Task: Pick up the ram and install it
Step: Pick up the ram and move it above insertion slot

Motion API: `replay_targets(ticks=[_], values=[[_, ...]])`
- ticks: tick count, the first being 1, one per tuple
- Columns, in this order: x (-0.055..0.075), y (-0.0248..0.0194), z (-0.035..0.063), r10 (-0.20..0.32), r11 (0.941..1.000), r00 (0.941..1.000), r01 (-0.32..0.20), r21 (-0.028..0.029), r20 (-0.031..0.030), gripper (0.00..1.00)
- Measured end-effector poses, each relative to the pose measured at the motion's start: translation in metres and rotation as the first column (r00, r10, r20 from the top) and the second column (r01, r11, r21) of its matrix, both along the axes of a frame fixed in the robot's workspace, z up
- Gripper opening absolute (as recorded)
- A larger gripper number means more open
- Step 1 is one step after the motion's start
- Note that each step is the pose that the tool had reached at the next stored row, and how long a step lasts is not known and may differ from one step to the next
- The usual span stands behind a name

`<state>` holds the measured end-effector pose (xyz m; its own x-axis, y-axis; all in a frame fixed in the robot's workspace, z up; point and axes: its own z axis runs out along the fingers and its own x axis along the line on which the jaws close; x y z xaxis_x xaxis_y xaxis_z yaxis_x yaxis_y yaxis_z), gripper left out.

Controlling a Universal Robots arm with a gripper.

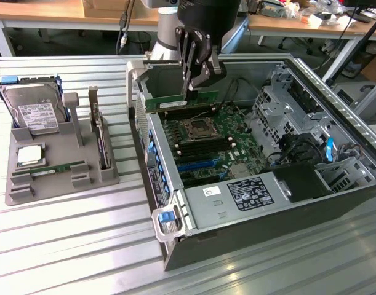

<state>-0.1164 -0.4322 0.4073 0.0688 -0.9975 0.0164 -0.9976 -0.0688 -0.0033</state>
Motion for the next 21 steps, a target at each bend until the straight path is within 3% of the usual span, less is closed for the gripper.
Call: replay_targets(ticks=[21], values=[[0.037, 0.0000, 0.0000, 0.000, 1.0000, 1.0000, 0.000, -0.0001, 0.0000, 0.12]])
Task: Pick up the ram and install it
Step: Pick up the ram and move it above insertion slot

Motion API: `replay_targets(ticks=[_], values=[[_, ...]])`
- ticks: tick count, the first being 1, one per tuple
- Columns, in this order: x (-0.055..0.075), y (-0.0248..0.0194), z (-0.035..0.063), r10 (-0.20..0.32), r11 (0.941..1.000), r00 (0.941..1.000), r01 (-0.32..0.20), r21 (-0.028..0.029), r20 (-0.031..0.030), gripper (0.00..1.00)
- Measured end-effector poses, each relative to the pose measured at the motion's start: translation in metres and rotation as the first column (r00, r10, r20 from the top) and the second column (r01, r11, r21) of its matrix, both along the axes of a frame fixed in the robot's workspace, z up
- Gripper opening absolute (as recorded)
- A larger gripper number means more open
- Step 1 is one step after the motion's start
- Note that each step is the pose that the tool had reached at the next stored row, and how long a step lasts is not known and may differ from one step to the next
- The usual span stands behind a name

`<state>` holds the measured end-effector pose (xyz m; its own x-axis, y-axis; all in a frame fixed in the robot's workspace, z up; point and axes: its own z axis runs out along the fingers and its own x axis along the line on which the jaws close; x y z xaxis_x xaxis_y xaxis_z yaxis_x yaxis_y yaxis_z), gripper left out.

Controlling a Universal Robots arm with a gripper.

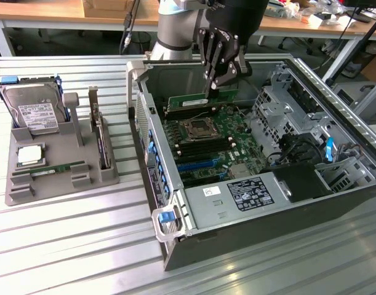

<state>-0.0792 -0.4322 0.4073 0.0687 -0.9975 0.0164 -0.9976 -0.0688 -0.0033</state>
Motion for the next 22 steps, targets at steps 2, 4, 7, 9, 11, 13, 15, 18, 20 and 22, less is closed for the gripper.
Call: replay_targets(ticks=[2, 4, 7, 9, 11, 13, 15, 18, 20, 22], values=[[0.003, 0.0000, 0.0000, 0.000, 1.0000, 1.0000, 0.000, 0.0000, 0.0000, 0.12], [0.005, 0.0000, 0.0000, 0.000, 1.0000, 1.0000, 0.000, 0.0000, 0.0000, 0.12], [0.008, 0.0000, 0.0000, 0.000, 1.0000, 1.0000, 0.000, 0.0000, 0.0000, 0.12], [0.011, 0.0000, 0.0000, 0.000, 1.0000, 1.0000, 0.000, 0.0000, -0.0001, 0.12], [0.013, 0.0000, 0.0000, 0.000, 1.0000, 1.0000, 0.000, 0.0000, 0.0000, 0.12], [0.016, 0.0000, 0.0000, 0.000, 1.0000, 1.0000, 0.000, 0.0000, 0.0000, 0.12], [0.018, 0.0000, 0.0000, 0.000, 1.0000, 1.0000, 0.000, 0.0000, 0.0000, 0.12], [0.022, 0.0000, 0.0000, 0.000, 1.0000, 1.0000, 0.000, 0.0000, 0.0000, 0.12], [0.025, 0.0000, 0.0000, 0.000, 1.0000, 1.0000, 0.000, 0.0000, 0.0000, 0.12], [0.027, 0.0000, 0.0000, 0.000, 1.0000, 1.0000, 0.000, 0.0000, 0.0000, 0.12]])
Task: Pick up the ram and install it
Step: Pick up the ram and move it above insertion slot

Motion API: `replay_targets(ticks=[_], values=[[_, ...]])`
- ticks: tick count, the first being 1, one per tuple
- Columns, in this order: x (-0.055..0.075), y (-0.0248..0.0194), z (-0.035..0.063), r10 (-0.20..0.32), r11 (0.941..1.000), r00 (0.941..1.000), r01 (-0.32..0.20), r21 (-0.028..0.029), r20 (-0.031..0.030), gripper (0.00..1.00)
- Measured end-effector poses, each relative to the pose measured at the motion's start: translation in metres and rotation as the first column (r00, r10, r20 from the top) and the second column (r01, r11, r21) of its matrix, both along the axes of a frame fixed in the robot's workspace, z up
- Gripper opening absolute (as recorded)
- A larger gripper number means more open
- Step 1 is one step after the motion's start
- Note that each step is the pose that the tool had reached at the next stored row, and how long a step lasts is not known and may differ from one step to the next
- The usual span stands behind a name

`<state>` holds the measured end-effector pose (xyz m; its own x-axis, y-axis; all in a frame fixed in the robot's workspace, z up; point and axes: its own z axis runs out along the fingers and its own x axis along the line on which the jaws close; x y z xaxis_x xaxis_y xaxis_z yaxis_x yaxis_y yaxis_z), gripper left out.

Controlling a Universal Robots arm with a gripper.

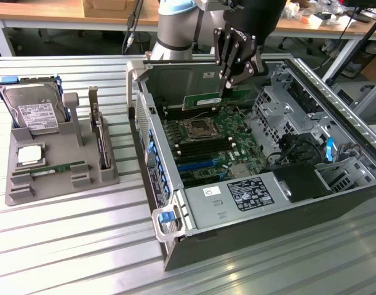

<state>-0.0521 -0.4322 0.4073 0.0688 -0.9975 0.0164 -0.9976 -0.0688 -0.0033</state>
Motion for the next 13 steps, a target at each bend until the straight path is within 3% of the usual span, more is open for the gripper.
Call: replay_targets(ticks=[13], values=[[0.018, 0.0000, 0.0000, 0.000, 1.0000, 1.0000, 0.000, 0.0000, 0.0000, 0.12]])
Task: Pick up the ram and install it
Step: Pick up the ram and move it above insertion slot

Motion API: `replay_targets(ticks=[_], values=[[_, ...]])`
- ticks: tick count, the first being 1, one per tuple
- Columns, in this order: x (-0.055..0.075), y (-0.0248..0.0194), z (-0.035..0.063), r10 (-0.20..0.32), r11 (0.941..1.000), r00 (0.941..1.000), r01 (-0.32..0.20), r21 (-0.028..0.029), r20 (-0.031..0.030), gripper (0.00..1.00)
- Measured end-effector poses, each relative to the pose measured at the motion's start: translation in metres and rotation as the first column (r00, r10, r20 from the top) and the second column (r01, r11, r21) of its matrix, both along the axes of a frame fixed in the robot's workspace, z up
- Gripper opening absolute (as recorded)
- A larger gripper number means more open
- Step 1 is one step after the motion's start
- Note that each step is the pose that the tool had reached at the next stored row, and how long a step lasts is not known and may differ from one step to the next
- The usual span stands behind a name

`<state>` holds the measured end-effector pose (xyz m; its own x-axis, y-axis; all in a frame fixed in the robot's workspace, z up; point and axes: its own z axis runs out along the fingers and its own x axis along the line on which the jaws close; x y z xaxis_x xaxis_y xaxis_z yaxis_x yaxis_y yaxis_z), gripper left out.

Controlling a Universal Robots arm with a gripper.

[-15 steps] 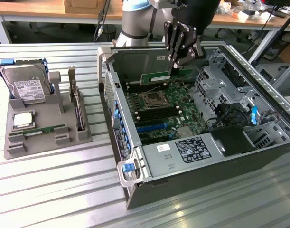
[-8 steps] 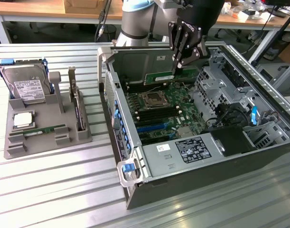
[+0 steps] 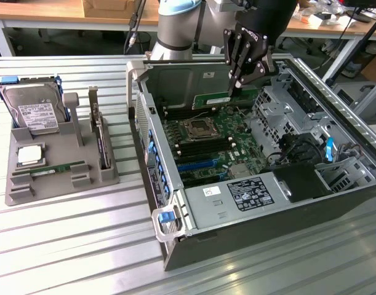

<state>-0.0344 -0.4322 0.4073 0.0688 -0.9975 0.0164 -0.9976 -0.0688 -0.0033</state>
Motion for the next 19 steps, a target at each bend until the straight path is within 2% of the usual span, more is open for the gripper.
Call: replay_targets(ticks=[6, 19], values=[[0.011, 0.0000, 0.0000, 0.000, 1.0000, 1.0000, 0.000, -0.0001, 0.0000, 0.12], [0.026, 0.0000, 0.0000, 0.000, 1.0000, 1.0000, 0.000, -0.0001, 0.0000, 0.12]])
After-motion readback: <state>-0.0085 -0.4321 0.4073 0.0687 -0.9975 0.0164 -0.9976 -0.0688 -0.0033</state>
